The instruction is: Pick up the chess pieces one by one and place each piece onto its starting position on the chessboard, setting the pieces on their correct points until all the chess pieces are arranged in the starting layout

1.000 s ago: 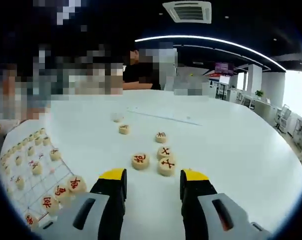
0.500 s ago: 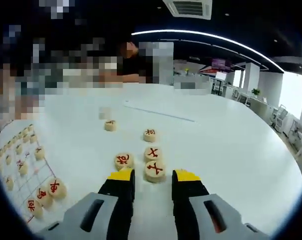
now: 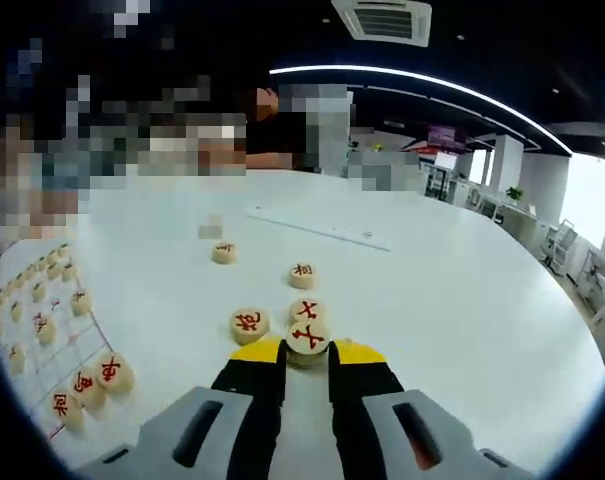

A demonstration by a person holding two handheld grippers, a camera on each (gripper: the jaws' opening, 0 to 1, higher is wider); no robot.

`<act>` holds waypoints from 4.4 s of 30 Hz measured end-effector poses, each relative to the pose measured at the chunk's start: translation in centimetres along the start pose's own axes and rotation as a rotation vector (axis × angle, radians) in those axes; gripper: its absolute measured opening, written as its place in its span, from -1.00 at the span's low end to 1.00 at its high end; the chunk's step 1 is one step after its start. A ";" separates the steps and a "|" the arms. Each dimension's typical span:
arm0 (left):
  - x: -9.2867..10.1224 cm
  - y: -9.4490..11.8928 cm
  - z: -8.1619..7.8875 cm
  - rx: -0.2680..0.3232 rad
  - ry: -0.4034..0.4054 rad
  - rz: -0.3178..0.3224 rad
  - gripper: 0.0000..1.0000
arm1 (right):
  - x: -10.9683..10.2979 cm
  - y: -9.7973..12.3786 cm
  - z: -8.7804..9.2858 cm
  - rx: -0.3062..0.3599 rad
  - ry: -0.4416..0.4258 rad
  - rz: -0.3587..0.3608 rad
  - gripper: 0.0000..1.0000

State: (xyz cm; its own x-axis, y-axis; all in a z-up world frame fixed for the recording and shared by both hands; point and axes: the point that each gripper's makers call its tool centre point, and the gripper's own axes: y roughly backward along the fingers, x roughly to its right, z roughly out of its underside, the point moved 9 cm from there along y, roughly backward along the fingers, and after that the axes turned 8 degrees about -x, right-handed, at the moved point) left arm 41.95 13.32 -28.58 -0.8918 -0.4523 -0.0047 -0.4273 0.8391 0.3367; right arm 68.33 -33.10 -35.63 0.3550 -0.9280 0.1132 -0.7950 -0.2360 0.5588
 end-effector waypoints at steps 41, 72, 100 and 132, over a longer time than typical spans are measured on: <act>0.2 -0.1 -0.2 0.003 -0.007 -0.001 -0.29 | -9.8 10.7 4.7 0.030 0.182 -0.511 -0.63; 0.0 -0.1 -0.1 0.002 0.000 -0.006 -0.29 | -11.4 10.7 4.6 0.000 0.219 -0.557 -0.60; -0.1 0.3 -0.4 0.018 -0.002 -0.015 -0.29 | -3.3 4.5 1.5 0.058 -0.012 -0.152 -0.15; -0.1 0.4 -0.2 0.012 0.000 -0.014 -0.29 | -0.3 -3.1 -1.6 -0.006 0.007 0.040 -0.33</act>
State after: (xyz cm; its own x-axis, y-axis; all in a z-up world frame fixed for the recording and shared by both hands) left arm 41.93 13.69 -28.24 -0.8857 -0.4642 -0.0098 -0.4418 0.8362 0.3250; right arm 71.50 -31.66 -36.12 0.3269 -0.9345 0.1411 -0.8058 -0.1976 0.5583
